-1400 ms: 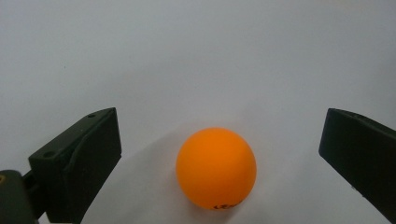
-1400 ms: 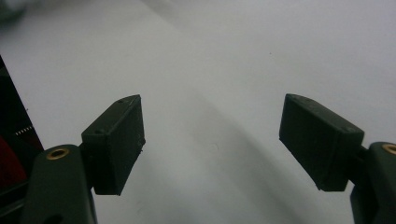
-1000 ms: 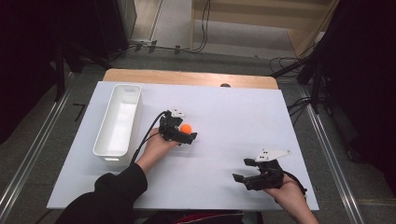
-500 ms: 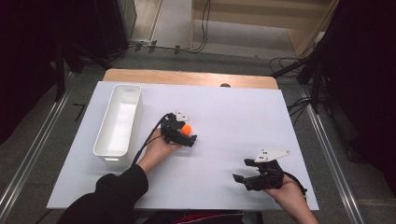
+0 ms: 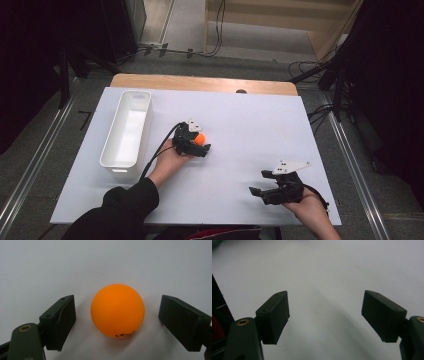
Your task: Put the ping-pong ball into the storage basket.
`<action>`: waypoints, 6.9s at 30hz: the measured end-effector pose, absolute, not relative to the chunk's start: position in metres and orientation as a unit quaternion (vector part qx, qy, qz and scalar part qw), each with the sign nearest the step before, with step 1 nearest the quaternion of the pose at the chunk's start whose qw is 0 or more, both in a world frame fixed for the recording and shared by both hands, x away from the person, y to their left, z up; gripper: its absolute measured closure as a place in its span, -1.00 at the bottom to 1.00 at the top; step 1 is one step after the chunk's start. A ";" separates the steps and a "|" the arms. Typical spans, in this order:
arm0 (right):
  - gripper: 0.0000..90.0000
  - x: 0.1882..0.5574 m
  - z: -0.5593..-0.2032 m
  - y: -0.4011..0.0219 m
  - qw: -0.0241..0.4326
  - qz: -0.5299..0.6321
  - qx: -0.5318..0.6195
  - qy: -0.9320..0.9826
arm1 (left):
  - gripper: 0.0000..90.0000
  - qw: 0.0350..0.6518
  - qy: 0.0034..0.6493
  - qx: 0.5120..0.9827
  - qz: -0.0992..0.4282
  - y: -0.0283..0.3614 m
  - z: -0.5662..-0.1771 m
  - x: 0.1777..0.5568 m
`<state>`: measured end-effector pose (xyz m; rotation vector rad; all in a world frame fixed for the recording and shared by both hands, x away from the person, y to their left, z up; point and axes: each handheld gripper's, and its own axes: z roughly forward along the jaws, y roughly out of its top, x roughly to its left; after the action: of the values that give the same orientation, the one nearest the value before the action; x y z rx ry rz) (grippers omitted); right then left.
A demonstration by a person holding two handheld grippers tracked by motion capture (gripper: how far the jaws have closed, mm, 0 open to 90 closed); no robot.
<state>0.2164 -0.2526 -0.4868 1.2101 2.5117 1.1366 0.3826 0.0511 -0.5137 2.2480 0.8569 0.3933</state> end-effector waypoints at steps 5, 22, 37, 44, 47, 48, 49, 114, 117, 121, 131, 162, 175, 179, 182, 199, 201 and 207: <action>-0.54 0.216 -0.487 -0.253 0.067 0.377 0.399 0.833 | -0.53 0.353 0.327 0.864 0.150 0.052 -0.513 0.380; -0.54 0.216 -0.487 -0.253 0.067 0.375 0.399 0.834 | 0.07 0.356 0.345 0.854 0.159 0.055 -0.511 0.379; -0.54 0.216 -0.487 -0.253 0.067 0.375 0.399 0.834 | 0.10 0.360 0.348 0.852 0.154 0.056 -0.511 0.379; -0.54 0.216 -0.487 -0.253 0.067 0.374 0.398 0.835 | 0.10 0.358 0.348 0.854 0.148 0.056 -0.509 0.379; -0.54 0.216 -0.487 -0.253 0.067 0.374 0.399 0.835 | 0.10 0.360 0.347 0.854 0.143 0.056 -0.508 0.379; -0.54 0.216 -0.487 -0.253 0.067 0.374 0.399 0.835 | 0.10 0.361 0.348 0.853 0.142 0.055 -0.508 0.379; -0.54 0.216 -0.487 -0.253 0.067 0.374 0.399 0.835 | 0.10 0.363 0.347 0.853 0.142 0.055 -0.507 0.378; -0.54 0.216 -0.486 -0.254 0.069 0.376 0.401 0.833 | 0.09 0.388 0.318 0.860 0.095 0.068 -0.430 0.356; -0.54 0.216 -0.486 -0.255 0.069 0.377 0.400 0.833 | 0.09 0.391 0.318 0.858 0.095 0.070 -0.426 0.356; -0.54 0.216 -0.486 -0.254 0.069 0.376 0.401 0.832 | 0.09 0.395 0.322 0.855 0.096 0.072 -0.420 0.356; -0.54 0.216 -0.486 -0.254 0.070 0.376 0.401 0.833 | 0.09 0.392 0.317 0.857 0.106 0.070 -0.408 0.351; -0.54 0.216 -0.486 -0.255 0.070 0.375 0.400 0.833 | 0.09 0.379 0.346 0.852 0.100 0.091 -0.409 0.365; -0.54 0.216 -0.486 -0.254 0.070 0.375 0.400 0.833 | 0.09 0.374 0.354 0.850 0.108 0.103 -0.406 0.369; -0.54 0.216 -0.486 -0.255 0.070 0.374 0.402 0.833 | 0.09 0.373 0.358 0.848 0.111 0.107 -0.404 0.370; -0.54 0.216 -0.486 -0.255 0.070 0.376 0.403 0.832 | 0.09 0.373 0.362 0.847 0.110 0.110 -0.403 0.371; -0.54 0.216 -0.486 -0.255 0.069 0.374 0.402 0.833 | 0.09 0.370 0.377 0.843 0.104 0.129 -0.398 0.378; -0.54 0.216 -0.486 -0.255 0.068 0.374 0.403 0.833 | 0.09 0.370 0.379 0.842 0.103 0.131 -0.398 0.379; -0.54 0.216 -0.486 -0.255 0.068 0.374 0.403 0.833 | 0.09 0.365 0.383 0.843 0.101 0.136 -0.397 0.380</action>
<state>0.2160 -0.2551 -0.4861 1.2130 2.5089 1.1255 0.3802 0.1359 -0.3969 2.1665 0.9841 0.2585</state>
